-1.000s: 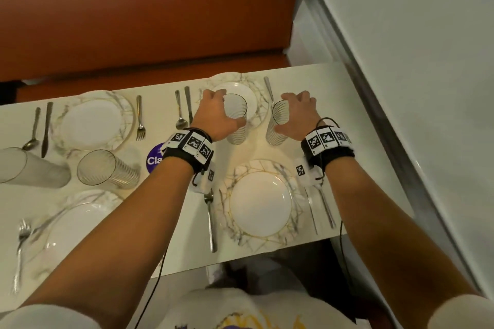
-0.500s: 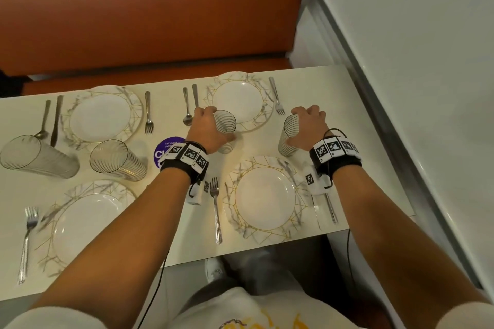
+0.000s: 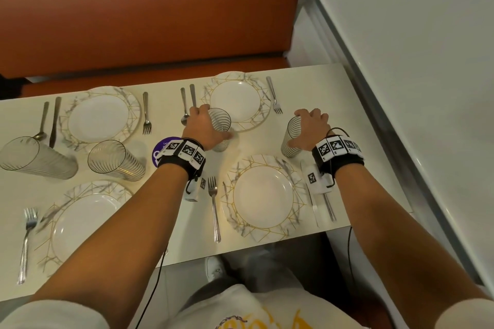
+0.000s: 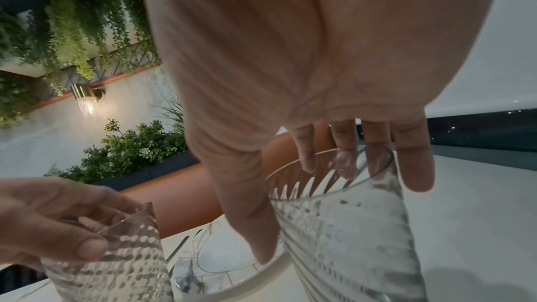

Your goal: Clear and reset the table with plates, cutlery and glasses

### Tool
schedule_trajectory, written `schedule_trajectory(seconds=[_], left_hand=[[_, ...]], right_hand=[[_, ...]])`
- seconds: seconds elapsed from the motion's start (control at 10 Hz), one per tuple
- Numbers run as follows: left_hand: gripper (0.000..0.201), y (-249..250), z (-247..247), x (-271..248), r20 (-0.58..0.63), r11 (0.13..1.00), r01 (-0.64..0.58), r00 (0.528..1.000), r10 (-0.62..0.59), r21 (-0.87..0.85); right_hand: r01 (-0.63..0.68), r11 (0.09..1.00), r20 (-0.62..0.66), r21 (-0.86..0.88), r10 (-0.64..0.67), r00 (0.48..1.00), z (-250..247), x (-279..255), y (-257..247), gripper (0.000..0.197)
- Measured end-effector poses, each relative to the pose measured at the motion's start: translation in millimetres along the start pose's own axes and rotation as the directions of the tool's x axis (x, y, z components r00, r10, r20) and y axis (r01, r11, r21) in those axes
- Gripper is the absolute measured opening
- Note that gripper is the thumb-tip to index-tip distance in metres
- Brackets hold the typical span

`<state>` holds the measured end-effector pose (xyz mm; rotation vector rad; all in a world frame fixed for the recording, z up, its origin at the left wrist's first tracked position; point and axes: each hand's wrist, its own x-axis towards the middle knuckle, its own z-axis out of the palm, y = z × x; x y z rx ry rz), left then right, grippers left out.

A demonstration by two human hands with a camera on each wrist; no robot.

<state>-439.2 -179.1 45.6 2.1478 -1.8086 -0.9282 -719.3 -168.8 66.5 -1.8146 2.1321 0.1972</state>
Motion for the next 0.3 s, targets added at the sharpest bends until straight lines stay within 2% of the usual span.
schedule_trajectory(seconds=[0.1, 0.2, 0.3], left_hand=[[0.121, -2, -2, 1, 0.036, 1.0, 0.002, 0.999, -0.002, 0.006], [0.122, -2, -9, -7, 0.02, 1.0, 0.005, 1.0, -0.005, 0.01], [0.119, -6, -15, -12, 0.009, 1.0, -0.005, 1.0, 0.005, -0.018]], right_hand=[[0.013, 1.0, -0.019, 0.005, -0.013, 1.0, -2, 0, 1, 0.095], [0.023, 0.995, -0.008, 0.094, -0.022, 1.0, -12, -6, -4, 0.097], [0.066, 0.992, -0.079, 0.11, -0.058, 0.995, -21, -8, -16, 0.094]])
